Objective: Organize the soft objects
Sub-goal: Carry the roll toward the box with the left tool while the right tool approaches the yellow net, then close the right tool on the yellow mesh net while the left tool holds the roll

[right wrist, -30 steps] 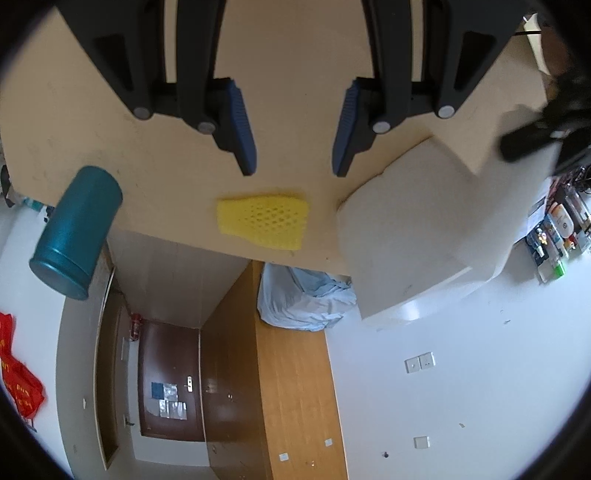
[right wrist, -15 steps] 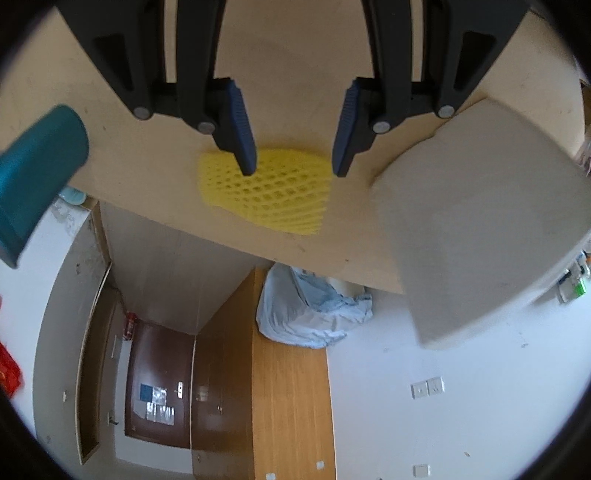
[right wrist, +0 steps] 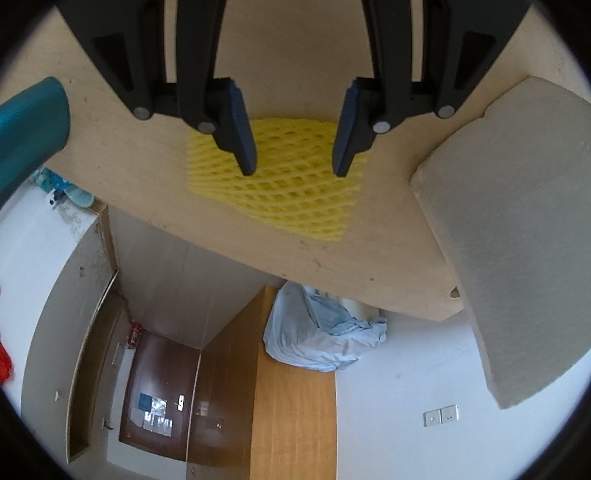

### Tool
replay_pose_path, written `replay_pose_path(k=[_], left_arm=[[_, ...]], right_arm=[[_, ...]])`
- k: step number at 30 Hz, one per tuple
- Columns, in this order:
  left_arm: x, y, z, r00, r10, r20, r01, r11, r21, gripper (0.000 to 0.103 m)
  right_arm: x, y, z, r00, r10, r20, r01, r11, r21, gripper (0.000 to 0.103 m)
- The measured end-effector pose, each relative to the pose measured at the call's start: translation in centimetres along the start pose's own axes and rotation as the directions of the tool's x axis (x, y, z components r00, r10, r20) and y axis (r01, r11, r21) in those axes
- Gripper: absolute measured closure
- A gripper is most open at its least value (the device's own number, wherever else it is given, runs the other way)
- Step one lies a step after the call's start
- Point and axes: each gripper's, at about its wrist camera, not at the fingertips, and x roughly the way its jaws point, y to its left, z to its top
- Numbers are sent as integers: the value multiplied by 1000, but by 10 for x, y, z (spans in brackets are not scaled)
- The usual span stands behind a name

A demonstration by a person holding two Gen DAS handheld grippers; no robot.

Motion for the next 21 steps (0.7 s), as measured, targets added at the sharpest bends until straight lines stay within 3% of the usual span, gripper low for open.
replay_pose_path(k=[3,9,12,21], left_arm=[[-6,4,2,1000,24,12,-24,1000,3,70],[-18,1,1,998,62,32,-62,998,5,70],[-22,1,2,996,72,44,-73,997,9,70],[-12,-3,34,998,32,57,-34,999,39,70]], right_arm=[[3,-2,1,1000,0,-9,0,1000,0,58],[14,-4,4,999,5,-51,-4,1000,14,87],[14,-6,5,999,0,-51,1,1000,25,95],[1,-4,7,999,0,-37,2,998,57,100]])
